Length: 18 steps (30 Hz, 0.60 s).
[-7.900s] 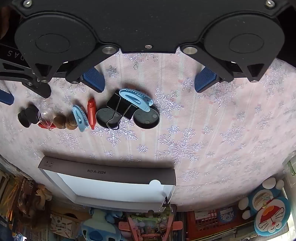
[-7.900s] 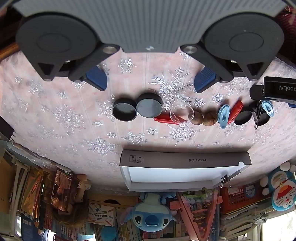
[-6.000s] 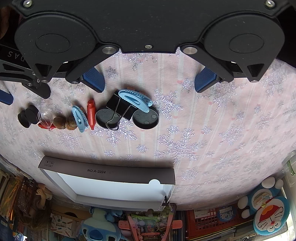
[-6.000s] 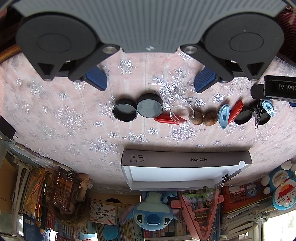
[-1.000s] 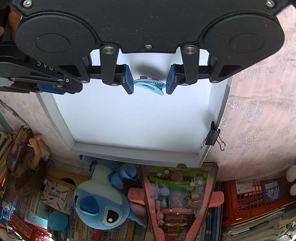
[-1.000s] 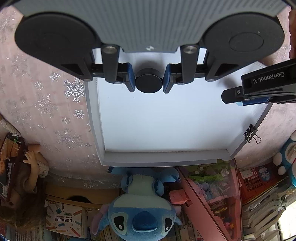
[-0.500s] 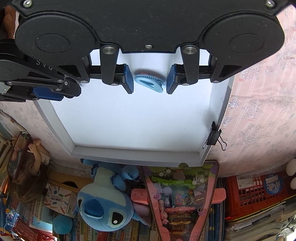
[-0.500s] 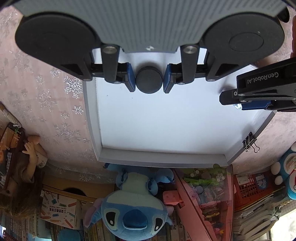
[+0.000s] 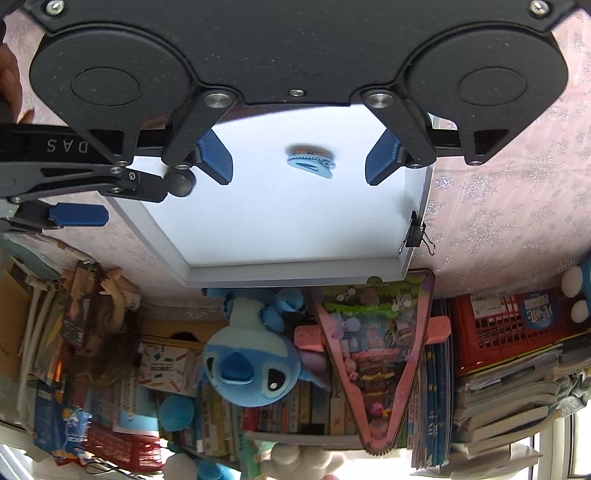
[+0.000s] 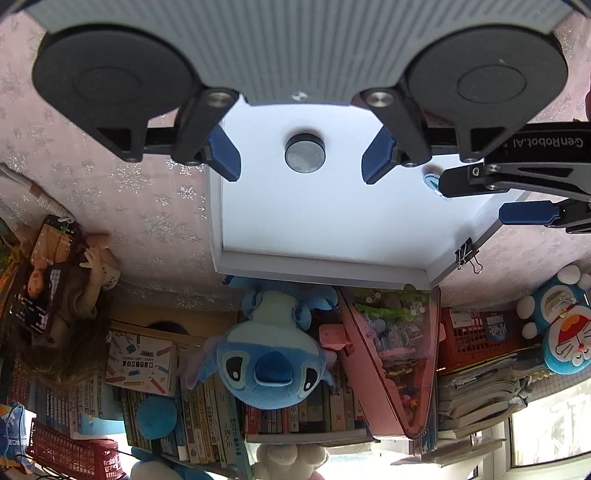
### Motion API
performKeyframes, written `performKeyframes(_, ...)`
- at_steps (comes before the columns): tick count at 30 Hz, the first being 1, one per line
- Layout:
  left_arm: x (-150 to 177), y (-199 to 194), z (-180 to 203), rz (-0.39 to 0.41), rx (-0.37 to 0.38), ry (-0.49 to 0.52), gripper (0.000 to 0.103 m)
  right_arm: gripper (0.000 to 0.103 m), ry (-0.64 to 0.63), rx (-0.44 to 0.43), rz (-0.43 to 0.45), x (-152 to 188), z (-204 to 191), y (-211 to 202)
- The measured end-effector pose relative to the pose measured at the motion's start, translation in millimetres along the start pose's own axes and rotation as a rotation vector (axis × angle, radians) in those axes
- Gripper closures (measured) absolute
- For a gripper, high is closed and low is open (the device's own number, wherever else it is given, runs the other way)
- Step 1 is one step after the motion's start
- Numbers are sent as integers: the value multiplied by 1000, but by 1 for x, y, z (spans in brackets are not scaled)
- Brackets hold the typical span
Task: Organize rigid objects
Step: 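Withdraw both open tools from the tray back toward the remaining objects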
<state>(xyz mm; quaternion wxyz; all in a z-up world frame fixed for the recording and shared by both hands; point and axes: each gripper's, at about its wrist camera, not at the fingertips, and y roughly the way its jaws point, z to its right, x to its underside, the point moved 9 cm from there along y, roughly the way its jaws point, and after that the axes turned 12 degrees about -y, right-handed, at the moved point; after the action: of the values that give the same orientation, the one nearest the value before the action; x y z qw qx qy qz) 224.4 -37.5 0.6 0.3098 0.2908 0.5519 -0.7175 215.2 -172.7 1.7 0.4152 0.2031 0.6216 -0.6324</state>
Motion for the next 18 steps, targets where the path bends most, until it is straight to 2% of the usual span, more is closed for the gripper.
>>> performKeyframes(4,9,-21,4,27,34,14,20,13,-16,10,45,6,-1,-18)
performKeyframes(12,35,-57,5,58,81,27,17,1,-45,27,126,23,-3,-51)
performKeyframes(18,58,-79,2,66,96,46,17,0,-47,32,169,36,-5,-72)
